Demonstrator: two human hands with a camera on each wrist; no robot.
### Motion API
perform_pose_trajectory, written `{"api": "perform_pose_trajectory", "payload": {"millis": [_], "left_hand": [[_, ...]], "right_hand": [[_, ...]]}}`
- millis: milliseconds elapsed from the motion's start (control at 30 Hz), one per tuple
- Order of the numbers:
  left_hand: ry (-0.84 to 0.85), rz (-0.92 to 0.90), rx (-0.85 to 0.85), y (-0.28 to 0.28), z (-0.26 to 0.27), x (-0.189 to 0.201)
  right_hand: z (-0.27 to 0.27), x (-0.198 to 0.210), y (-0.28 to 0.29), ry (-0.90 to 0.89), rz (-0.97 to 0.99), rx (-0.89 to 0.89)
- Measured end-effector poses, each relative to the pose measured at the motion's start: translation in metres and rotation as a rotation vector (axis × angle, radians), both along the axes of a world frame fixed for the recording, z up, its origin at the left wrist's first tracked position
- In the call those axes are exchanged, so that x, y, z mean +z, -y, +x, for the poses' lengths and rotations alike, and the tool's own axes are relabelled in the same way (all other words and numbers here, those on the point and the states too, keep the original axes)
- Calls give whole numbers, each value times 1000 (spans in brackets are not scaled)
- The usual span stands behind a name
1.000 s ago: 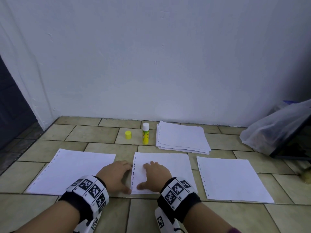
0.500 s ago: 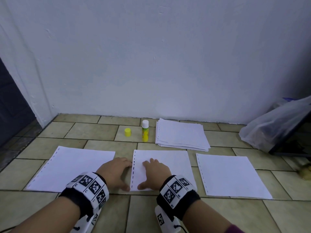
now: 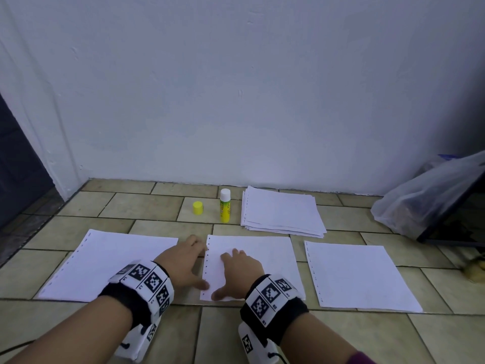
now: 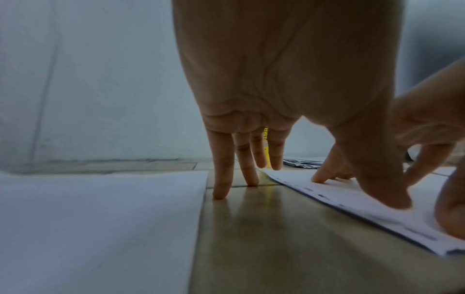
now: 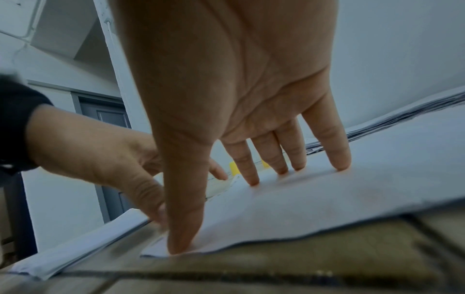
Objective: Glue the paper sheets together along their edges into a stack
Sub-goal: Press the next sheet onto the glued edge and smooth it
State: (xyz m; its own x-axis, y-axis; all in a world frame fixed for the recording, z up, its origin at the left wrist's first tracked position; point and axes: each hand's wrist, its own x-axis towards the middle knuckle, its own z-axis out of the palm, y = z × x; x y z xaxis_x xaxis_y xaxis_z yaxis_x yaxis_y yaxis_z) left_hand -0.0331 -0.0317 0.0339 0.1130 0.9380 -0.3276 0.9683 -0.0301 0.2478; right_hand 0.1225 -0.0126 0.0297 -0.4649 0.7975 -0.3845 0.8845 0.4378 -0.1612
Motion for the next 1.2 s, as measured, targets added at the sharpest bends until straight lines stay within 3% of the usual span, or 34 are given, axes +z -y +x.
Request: {"api": "perform_pose_trajectory", "payload": {"millis": [167, 400, 500, 700, 967, 1200], "left_hand": [[-261, -28, -96, -7, 14, -4], [-367, -32, -91, -14, 21, -4], [-393, -15, -97, -13, 22, -4], [-414, 24, -98, -7, 21, -9], [-411, -18, -121, -5, 19, -5], [-361, -42, -119, -7, 17, -1]], "right_hand": [[1, 0, 1, 13, 13, 16], [1, 9, -8, -77, -91, -71], [-3, 4, -14, -92, -26, -109], [9, -8, -28, -1, -92, 69], [85, -4, -55, 82, -141, -99], [84, -1, -53, 34, -69, -186]]}}
